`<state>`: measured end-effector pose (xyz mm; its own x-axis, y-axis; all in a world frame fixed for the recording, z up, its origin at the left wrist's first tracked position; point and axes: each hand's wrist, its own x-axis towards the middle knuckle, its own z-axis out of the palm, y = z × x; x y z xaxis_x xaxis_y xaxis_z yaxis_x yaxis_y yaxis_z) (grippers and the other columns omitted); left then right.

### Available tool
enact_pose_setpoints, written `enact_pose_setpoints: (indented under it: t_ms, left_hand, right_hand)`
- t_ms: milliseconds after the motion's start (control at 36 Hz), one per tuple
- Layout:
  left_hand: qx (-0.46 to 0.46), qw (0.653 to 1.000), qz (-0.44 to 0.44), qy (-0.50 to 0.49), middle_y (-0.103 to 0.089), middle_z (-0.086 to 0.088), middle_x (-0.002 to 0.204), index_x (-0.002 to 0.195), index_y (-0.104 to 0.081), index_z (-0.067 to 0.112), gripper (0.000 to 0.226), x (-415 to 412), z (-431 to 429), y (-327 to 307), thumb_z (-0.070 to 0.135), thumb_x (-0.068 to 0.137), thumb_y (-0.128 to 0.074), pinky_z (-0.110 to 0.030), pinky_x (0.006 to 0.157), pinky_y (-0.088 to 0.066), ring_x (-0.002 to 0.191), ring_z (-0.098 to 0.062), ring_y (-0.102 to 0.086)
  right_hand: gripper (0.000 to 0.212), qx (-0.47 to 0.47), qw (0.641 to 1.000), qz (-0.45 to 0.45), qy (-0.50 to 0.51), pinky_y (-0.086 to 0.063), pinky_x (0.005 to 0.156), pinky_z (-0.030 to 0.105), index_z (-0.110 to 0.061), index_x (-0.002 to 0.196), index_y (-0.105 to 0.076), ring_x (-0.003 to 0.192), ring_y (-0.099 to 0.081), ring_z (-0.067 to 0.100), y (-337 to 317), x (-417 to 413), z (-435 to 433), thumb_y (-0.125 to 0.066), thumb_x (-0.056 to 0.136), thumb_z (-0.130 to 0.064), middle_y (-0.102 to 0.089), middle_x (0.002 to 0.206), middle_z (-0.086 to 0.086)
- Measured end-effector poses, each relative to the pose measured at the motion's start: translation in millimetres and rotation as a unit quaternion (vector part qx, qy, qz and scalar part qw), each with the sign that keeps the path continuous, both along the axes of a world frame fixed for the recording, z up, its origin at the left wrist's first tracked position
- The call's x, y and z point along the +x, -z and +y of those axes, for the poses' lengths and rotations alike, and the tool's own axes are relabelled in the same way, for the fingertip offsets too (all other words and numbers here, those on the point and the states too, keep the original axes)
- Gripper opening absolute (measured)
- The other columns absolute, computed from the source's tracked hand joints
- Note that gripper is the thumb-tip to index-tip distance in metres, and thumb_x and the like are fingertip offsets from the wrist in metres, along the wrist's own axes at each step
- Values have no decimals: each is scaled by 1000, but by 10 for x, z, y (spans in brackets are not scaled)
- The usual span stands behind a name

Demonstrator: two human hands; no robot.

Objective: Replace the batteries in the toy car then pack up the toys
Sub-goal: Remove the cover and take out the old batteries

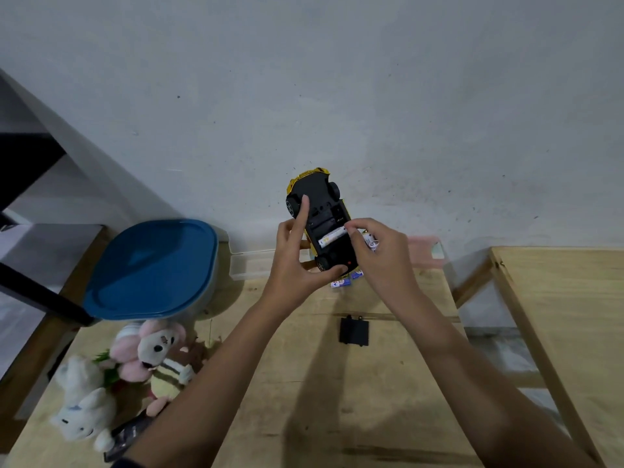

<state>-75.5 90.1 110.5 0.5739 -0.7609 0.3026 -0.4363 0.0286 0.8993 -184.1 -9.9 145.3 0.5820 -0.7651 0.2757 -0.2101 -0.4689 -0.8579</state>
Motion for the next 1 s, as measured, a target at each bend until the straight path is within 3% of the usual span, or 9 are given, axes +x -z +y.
enact_pose_setpoints:
  t_ms: [83, 278, 389, 528, 611, 694, 806, 1000]
  left_hand:
    - [-14, 1000, -24, -14, -32, 15, 123, 140, -7, 58, 113, -33, -16, -4, 23, 66, -85, -39, 90, -53, 112, -16, -49]
    - [-30, 997, -58, -39, -27, 3, 129, 138, -5, 61, 112, -114, -66, 0, 21, 69, -83, -41, 93, -52, 125, -14, -41]
    - [-24, 996, -73, -39, -25, 3, 128, 141, -7, 55, 109, -145, -85, 1, 21, 70, -82, -42, 94, -51, 117, 10, -37]
    - [-32, 994, -97, -39, -23, 4, 128, 142, -8, 44, 105, -182, -121, -17, 16, 72, -81, -36, 93, -52, 113, 19, -34]
    - [-44, 994, -98, -38, -24, 3, 128, 142, -9, 43, 105, -197, -141, -23, 14, 72, -81, -28, 92, -51, 113, 20, -34]
    - [-48, 993, -99, -37, -23, 3, 128, 142, -9, 42, 104, -203, -152, -29, 13, 72, -81, -26, 91, -51, 113, 20, -34]
    - [-45, 993, -106, -38, -23, 3, 128, 143, -11, 41, 103, -208, -154, -48, 14, 72, -81, -33, 91, -52, 112, 20, -34]
    - [-28, 991, -124, -37, -22, 7, 127, 140, -10, 50, 104, -194, -134, -42, 17, 71, -81, -35, 90, -54, 114, 18, -32]
  right_hand:
    - [15, -12, 999, -10, 29, -47, 63, 30, -13, 93, -70, 72, -62, 25, -16, 38, 13, -54, 91, -12, -70, 82, 2]
    - [13, -22, 997, -25, 73, -46, 55, 26, -9, 92, -69, 65, -61, 21, -44, 71, 60, -57, 90, -15, -69, 76, 6]
    - [11, -23, 995, -25, 93, -42, 49, 24, -10, 88, -69, 59, -59, 25, -44, 65, 48, -59, 89, -15, -68, 72, 6]
    - [11, -23, 993, -28, 112, -42, 54, 18, -11, 88, -70, 64, -61, 21, -59, 59, 33, -60, 88, -15, -63, 70, -4]
    - [10, -23, 993, -40, 112, -42, 53, 16, -11, 88, -70, 65, -59, 19, -76, 51, 34, -61, 88, -15, -65, 71, 0]
    - [8, -22, 993, -45, 112, -46, 58, 26, -14, 85, -70, 66, -60, 22, -75, 54, 9, -62, 87, -17, -68, 73, 3]
    - [9, -12, 993, -32, 117, -52, 70, 38, -25, 77, -65, 84, -62, 26, -73, 65, -30, -65, 85, -22, -59, 67, -15]
    - [9, 3, 993, -20, 112, -48, 65, 24, -18, 76, -67, 68, -61, 12, -106, 38, -66, -68, 83, -22, -57, 64, -17]
